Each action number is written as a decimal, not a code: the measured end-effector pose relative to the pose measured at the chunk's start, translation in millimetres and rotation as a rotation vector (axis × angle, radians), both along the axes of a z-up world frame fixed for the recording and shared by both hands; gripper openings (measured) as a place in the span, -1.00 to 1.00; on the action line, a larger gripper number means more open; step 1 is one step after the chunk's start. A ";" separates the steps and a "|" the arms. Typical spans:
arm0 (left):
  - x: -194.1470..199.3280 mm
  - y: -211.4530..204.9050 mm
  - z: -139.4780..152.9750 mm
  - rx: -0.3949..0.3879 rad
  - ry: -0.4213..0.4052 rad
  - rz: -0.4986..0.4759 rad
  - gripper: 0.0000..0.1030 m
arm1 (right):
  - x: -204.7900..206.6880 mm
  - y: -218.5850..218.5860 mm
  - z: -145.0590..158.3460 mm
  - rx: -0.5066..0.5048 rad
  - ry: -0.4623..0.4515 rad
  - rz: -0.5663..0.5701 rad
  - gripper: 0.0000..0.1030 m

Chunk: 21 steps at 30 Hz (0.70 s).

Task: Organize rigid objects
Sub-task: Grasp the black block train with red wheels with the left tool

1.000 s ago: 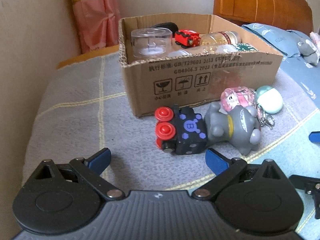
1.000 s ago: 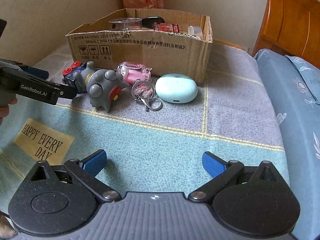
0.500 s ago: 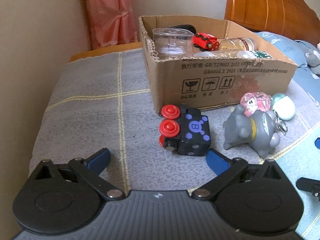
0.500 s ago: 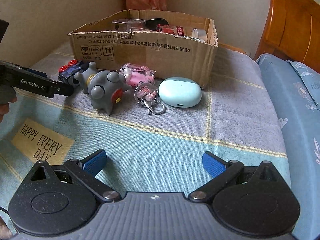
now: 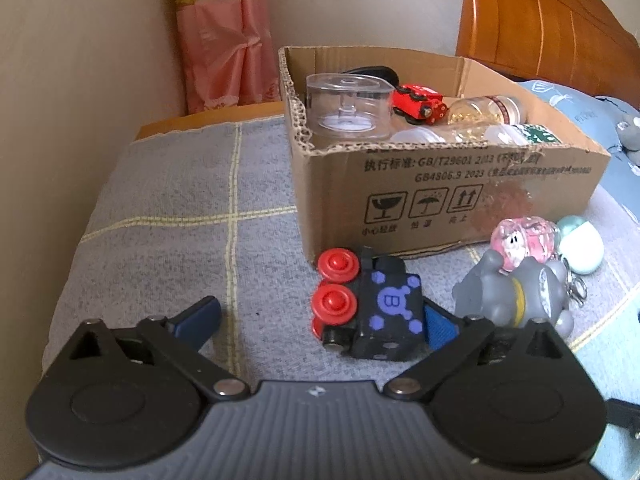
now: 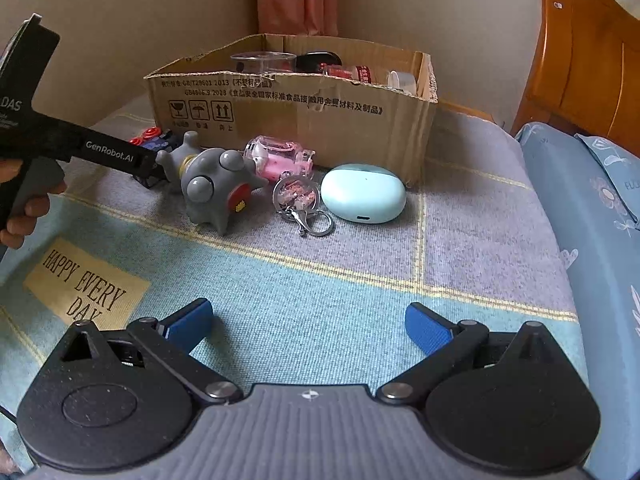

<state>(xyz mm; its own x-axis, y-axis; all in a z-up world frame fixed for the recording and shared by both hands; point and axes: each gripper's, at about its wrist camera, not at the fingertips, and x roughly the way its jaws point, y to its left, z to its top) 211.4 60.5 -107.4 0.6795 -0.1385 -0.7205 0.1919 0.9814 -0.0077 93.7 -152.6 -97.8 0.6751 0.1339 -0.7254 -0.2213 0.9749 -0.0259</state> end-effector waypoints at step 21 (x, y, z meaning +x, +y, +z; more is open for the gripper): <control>-15.5 1.4 7.8 0.011 -0.033 -0.096 0.01 | 36.9 -49.1 5.0 -0.019 0.011 -0.131 1.00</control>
